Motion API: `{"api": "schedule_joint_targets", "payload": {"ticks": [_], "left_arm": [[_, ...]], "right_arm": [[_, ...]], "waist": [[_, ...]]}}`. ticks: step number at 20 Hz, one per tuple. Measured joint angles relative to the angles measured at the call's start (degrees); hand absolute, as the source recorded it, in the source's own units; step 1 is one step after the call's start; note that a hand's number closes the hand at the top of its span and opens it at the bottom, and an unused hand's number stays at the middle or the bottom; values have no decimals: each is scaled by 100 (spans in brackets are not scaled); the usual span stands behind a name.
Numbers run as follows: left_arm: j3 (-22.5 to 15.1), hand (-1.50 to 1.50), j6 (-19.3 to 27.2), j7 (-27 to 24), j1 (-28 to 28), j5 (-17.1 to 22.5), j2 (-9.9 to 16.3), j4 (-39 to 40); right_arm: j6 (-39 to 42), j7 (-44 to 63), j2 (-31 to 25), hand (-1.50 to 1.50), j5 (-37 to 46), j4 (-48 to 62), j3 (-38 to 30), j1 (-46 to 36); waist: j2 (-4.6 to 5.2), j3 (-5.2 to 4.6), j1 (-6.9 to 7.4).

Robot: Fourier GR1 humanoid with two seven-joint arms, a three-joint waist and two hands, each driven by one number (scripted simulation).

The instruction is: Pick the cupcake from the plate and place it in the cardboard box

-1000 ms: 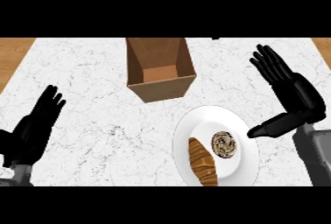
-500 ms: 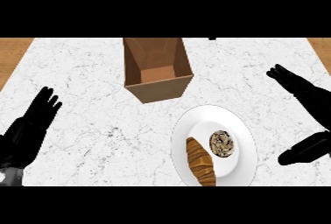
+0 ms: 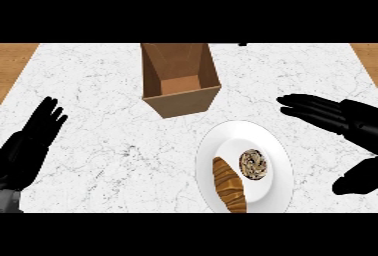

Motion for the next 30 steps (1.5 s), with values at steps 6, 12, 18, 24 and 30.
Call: {"api": "schedule_joint_targets", "payload": {"ticks": [6, 12, 18, 24, 30], "left_arm": [[68, 0, -113, -24, -30, -74, -110, 75], [289, 0, -288, 111, -88, -110, -177, 142], [356, 0, -303, 265, -150, -356, -389, 46], [543, 0, -457, 459, -245, -549, -590, 58], [731, 0, -676, 414, -65, -735, -786, -15]], "right_arm": [[526, 1290, 194, -150, 508, -488, 617, -208], [1062, 2067, 576, -150, 730, -582, 870, -128], [1328, 2181, 865, -150, 1236, -363, 982, -143], [1462, 1879, 1076, -150, 1779, -168, 905, -69], [1419, 1505, 1363, -150, 2159, -21, 804, -25]], "waist": [[14, 2, 25], [23, 7, 21], [26, 9, 24], [28, 11, 22], [27, 11, 27]]}}
